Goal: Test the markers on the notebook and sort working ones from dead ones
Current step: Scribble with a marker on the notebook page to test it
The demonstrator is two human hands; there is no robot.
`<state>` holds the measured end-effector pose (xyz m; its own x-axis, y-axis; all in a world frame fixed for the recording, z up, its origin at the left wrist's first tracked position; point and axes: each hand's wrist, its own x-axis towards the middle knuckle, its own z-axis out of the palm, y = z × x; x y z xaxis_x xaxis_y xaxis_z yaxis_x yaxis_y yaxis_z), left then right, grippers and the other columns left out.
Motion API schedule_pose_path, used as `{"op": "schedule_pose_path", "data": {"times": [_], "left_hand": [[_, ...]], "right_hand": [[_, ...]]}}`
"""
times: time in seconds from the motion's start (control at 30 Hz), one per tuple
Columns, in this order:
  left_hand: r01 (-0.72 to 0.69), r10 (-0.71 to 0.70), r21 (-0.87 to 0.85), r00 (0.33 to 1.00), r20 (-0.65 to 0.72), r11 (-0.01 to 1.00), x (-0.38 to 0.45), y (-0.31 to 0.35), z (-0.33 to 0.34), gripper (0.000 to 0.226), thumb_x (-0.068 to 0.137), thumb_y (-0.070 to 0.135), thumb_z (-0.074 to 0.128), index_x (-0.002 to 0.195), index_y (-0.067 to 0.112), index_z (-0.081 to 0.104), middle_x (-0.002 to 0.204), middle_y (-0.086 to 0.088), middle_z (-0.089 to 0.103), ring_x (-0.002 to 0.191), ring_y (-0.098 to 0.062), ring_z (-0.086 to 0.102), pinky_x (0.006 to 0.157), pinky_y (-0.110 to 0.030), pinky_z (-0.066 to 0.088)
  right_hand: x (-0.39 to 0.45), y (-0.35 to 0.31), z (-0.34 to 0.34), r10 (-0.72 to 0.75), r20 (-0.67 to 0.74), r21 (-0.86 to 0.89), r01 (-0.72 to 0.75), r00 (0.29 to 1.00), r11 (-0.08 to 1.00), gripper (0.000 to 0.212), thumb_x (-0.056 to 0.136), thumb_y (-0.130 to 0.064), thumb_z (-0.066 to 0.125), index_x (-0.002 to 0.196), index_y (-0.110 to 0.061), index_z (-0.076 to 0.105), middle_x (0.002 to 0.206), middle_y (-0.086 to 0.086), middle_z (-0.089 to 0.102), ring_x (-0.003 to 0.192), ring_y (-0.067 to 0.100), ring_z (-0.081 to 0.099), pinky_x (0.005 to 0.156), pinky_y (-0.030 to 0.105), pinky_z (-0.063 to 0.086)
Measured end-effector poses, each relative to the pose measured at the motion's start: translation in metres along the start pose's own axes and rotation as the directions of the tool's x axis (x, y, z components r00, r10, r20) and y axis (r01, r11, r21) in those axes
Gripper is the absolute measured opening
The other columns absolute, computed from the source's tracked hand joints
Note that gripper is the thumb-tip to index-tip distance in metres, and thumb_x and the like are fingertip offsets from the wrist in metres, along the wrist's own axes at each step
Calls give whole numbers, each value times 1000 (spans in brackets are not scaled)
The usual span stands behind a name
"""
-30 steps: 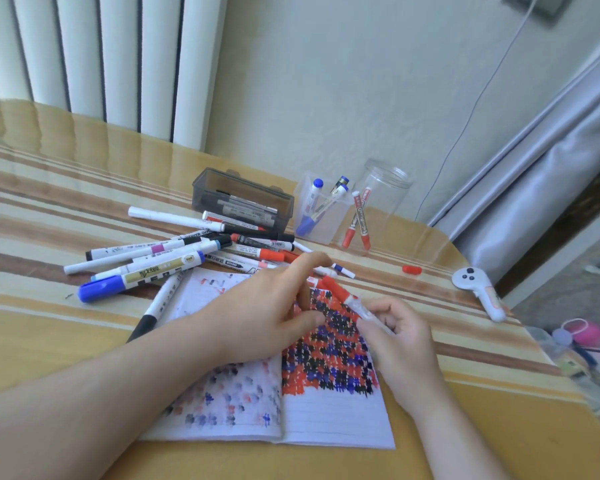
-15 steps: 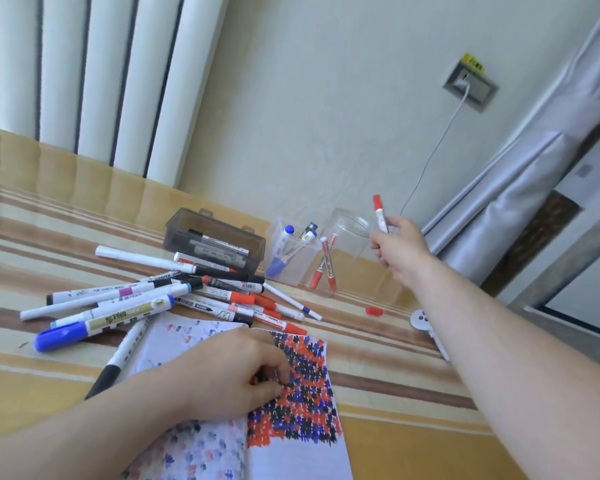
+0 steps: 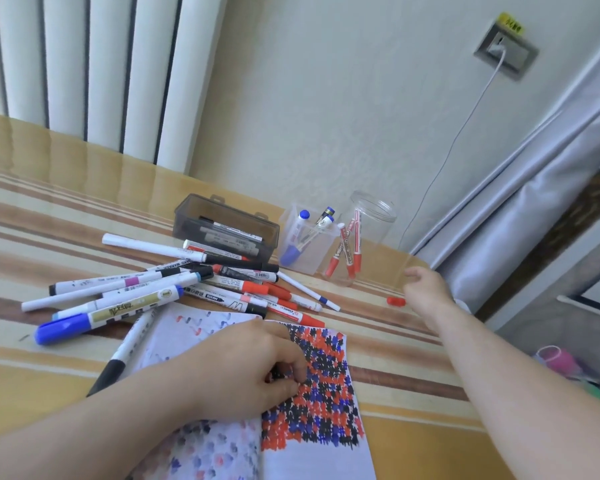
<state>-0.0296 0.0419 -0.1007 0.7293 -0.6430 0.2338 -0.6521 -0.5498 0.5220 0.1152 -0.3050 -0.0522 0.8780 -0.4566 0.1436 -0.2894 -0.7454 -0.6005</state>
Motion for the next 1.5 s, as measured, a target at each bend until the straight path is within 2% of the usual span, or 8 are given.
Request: {"op": "schedule_pose_path", "data": {"times": [0.13, 0.27, 0.6, 0.7, 0.87, 1.1, 1.4, 1.5], "left_hand": [[-4, 4, 6, 1000, -5, 1000, 1, -2, 3, 22, 96, 52, 57, 115, 44, 65, 102, 26, 52, 99, 6, 47, 79, -7, 34], [-7, 7, 8, 1000, -6, 1000, 2, -2, 2, 21, 97, 52, 57, 115, 45, 66, 102, 26, 52, 99, 7, 47, 78, -5, 31], [11, -12, 25, 1000, 20, 1000, 0, 3, -1, 22, 96, 52, 58, 115, 44, 67, 101, 24, 53, 97, 4, 48, 77, -7, 33], [17, -18, 20, 999, 31, 1000, -1, 5, -3, 21, 96, 51, 59, 114, 44, 67, 102, 22, 54, 97, 2, 50, 81, -14, 41], [18, -19, 17, 1000, 25, 1000, -1, 6, -4, 21, 96, 50, 59, 114, 43, 68, 103, 20, 56, 99, 0, 50, 81, -12, 38], [13, -13, 5, 1000, -1, 1000, -2, 5, -3, 20, 95, 49, 60, 112, 43, 69, 103, 20, 56, 99, 0, 51, 78, -5, 30], [27, -27, 2, 1000, 15, 1000, -1, 4, -4, 21, 96, 48, 61, 113, 40, 69, 103, 19, 58, 98, 0, 52, 76, -5, 33], [25, -25, 1, 1000, 3, 1000, 0, 3, -4, 22, 96, 48, 62, 115, 39, 68, 101, 17, 59, 93, 0, 52, 72, -4, 32]], "right_hand": [[9, 34, 21, 16, 201, -173, 20, 980, 985, 53, 97, -8, 45, 145, -31, 54, 132, -2, 66, 121, 28, 58, 87, 32, 46], [7, 55, 35, -140, 39, -271, 145, 989, 952, 21, 102, -25, 57, 112, -33, 72, 126, 2, 64, 118, 33, 54, 104, 44, 44], [-90, -10, 42, -392, 207, 93, 381, 896, 920, 14, 89, -31, 79, 96, -38, 69, 92, -16, 68, 84, 4, 60, 71, 20, 45], [-96, -14, 45, -382, 226, 66, 378, 896, 924, 12, 86, -31, 82, 90, -34, 72, 87, -13, 68, 81, 6, 59, 64, 15, 40], [-100, -34, 35, -429, 258, 10, 441, 866, 897, 19, 85, -40, 81, 102, -39, 71, 102, -19, 63, 93, -2, 55, 75, 23, 41], [-130, -78, 48, -503, 531, -104, 642, 682, 760, 19, 87, -41, 80, 103, -33, 75, 93, -17, 65, 86, 1, 60, 75, 23, 46], [-109, -76, -1, -441, 601, -397, 728, 667, 559, 15, 96, -27, 70, 104, -40, 68, 99, -13, 52, 96, 13, 54, 90, 35, 46], [-117, -57, -30, -445, 584, -209, 655, 679, 726, 15, 95, -24, 72, 93, -37, 65, 86, -13, 64, 80, 7, 60, 73, 28, 48]]}}
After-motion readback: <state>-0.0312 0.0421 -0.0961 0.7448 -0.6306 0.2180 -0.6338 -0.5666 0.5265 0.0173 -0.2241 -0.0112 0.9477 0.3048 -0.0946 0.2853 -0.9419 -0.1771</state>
